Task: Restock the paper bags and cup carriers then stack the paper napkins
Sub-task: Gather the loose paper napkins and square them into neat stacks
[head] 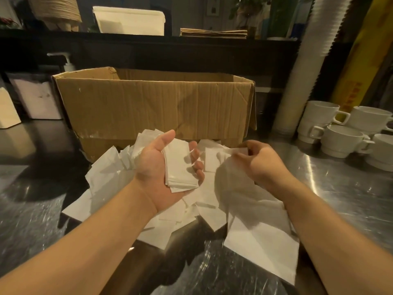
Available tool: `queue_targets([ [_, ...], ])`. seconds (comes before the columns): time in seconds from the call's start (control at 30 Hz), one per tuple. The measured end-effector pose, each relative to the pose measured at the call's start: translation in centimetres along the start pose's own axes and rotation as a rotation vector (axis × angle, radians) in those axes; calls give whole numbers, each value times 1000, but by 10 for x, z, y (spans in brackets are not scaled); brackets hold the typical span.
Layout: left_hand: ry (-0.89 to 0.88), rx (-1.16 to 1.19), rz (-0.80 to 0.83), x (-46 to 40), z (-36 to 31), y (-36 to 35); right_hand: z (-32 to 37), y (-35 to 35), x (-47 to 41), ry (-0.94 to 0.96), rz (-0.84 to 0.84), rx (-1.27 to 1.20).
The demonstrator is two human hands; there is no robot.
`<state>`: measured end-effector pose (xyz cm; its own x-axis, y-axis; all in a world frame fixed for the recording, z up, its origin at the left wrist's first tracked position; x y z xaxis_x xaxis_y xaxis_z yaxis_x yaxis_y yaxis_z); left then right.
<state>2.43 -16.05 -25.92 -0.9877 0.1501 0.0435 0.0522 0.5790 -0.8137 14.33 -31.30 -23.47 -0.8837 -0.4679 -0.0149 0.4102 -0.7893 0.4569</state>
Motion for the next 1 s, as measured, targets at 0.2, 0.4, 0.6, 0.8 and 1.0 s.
queue_targets([
  [0.2, 15, -18, -23, 1, 3, 2, 5, 13, -1, 25, -67, 204],
  [0.4, 27, -25, -9, 0, 3, 2, 2, -3, -5, -63, 144, 467],
  [0.6, 37, -68, -5, 0, 4, 2, 14, 24, 4, -53, 74, 279],
  [0.8, 36, -111, -3, 1, 5, -1, 22, -1, 24, -48, 386, 479],
  [1.0, 42, -122, -11, 2, 6, -2, 13, -19, 51, -129, 644, 746],
])
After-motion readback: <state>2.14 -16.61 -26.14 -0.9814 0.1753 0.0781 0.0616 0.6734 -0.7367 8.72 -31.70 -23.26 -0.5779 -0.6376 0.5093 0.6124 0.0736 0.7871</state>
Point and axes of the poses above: each hand's wrist, its own x-axis away from the middle knuckle, its own y-axis out of the back of the hand, z = x × y, the point moved 10 cm from there along -x, towards the middle knuckle, and after that the axes turned 12 degrees about z, right-handed, at the moved point
